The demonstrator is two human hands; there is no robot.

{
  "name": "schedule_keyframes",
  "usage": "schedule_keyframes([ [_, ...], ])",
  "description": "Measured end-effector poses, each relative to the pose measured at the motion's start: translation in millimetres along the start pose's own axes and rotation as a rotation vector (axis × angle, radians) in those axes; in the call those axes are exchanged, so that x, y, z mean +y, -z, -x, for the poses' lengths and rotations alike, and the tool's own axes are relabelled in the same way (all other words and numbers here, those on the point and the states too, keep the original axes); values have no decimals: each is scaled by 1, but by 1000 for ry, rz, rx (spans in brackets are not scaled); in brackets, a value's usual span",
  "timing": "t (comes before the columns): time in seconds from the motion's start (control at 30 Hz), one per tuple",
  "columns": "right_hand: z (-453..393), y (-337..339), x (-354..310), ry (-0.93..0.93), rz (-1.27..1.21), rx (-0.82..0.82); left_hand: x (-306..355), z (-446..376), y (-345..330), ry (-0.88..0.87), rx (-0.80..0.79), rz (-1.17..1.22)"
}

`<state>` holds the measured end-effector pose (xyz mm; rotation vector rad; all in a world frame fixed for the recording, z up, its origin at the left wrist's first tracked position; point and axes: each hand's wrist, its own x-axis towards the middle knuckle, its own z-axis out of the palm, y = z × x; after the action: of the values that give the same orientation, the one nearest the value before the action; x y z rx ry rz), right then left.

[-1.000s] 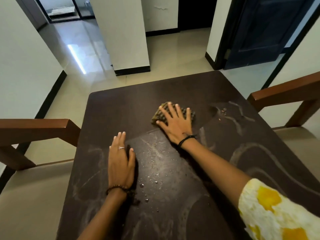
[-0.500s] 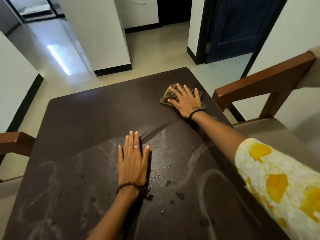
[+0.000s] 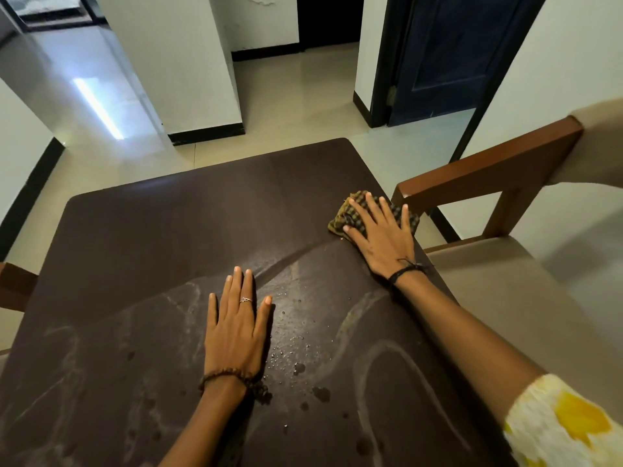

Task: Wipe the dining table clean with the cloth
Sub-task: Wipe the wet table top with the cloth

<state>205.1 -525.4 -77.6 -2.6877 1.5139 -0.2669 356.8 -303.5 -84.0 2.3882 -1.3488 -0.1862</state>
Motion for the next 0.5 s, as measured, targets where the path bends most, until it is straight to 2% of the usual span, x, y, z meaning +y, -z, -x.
schedule_keyframes([
  [0.27, -63, -2, -3, -80, -38, -34, 1, 2, -1, -9, -15, -12],
  [0.5, -37, 0, 4, -123, -69, -7, 5, 4, 1, 54, 15, 5],
])
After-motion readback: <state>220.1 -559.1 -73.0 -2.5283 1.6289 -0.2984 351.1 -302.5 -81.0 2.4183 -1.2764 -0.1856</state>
